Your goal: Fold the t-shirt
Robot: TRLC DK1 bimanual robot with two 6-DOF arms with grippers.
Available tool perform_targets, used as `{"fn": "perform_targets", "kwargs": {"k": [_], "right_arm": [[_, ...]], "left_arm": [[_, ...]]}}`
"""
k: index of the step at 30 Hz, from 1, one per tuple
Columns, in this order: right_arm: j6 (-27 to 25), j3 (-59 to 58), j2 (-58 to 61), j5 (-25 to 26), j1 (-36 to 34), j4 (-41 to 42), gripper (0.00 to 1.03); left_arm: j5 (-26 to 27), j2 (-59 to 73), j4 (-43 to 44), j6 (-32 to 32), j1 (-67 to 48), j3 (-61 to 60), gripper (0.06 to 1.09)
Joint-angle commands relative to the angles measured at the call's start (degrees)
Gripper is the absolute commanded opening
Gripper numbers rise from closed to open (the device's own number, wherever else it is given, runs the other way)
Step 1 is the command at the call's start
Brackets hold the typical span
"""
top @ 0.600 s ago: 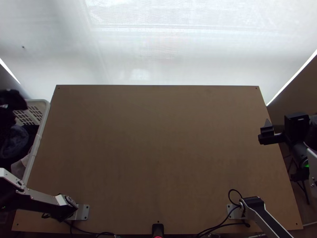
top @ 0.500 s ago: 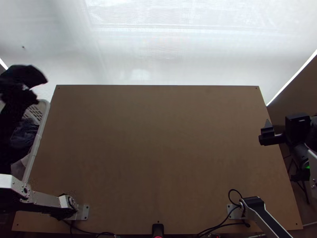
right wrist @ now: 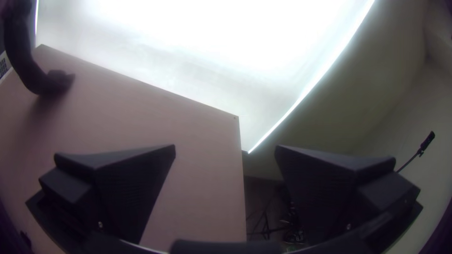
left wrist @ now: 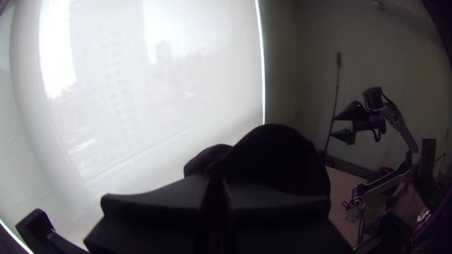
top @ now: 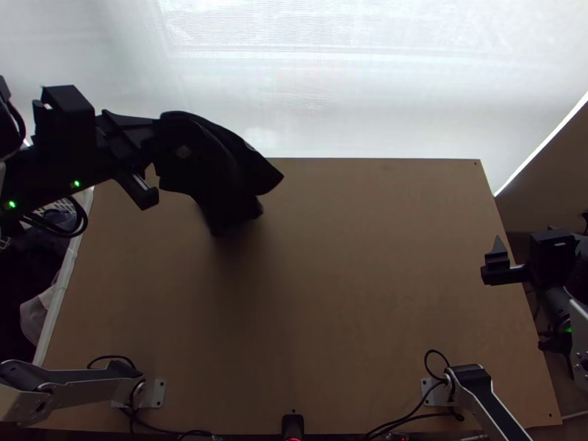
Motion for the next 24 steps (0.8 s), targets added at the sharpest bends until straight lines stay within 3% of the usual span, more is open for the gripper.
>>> {"fn": "perform_targets", "kwargs": {"k": [1, 6, 12, 13, 14, 15, 16, 20, 24], "right_arm": [[-1.1, -1.7, -1.1, 0.1, -0.2, 0.6, 0.98], [-2.2, 0.3, -0.6, 0.1, -0.6, 0.6, 0.98], [-3.3, 0.7, -1.1, 0.1, -1.4, 0.2, 0.98], [-3.3, 0.6, -1.2, 0.1, -1.4, 0.0, 0.98], [-3.2, 0.3, -1.4, 0.0, -1.2, -0.2, 0.98], [-3.1, 0.1, -1.5, -0.1, -1.0, -0.3, 0.98], [-3.1, -0.2, -1.5, -0.2, -0.7, -0.4, 0.98], [0.5, -1.2, 1.0, -2.3, 3.1, -2.5, 0.98], [6.5, 0.2, 8.1, -10.6, 3.5, -3.6, 0.98]], "left_arm": [[-3.3, -2.0, 2.3, 3.0, -11.4, -12.8, 0.09], [-3.2, -5.6, 9.2, 7.9, -14.2, -43.4, 0.09], [-3.2, -4.6, 20.6, 8.3, -21.2, -65.5, 0.1], [-3.2, -3.7, 23.2, 7.2, -22.0, -67.8, 0.16], [-3.3, -2.2, 24.3, 6.5, -23.3, -69.0, 0.42], [-3.2, -0.8, 24.1, 5.5, -24.3, -69.0, 0.83], [-2.7, -0.1, 23.3, 4.7, -25.7, -68.4, 1.07], [-2.4, -4.1, 17.9, 4.5, -25.6, -62.2, 1.04], [-2.5, -10.1, 14.2, 6.7, -11.3, -56.2, 1.04]]}}
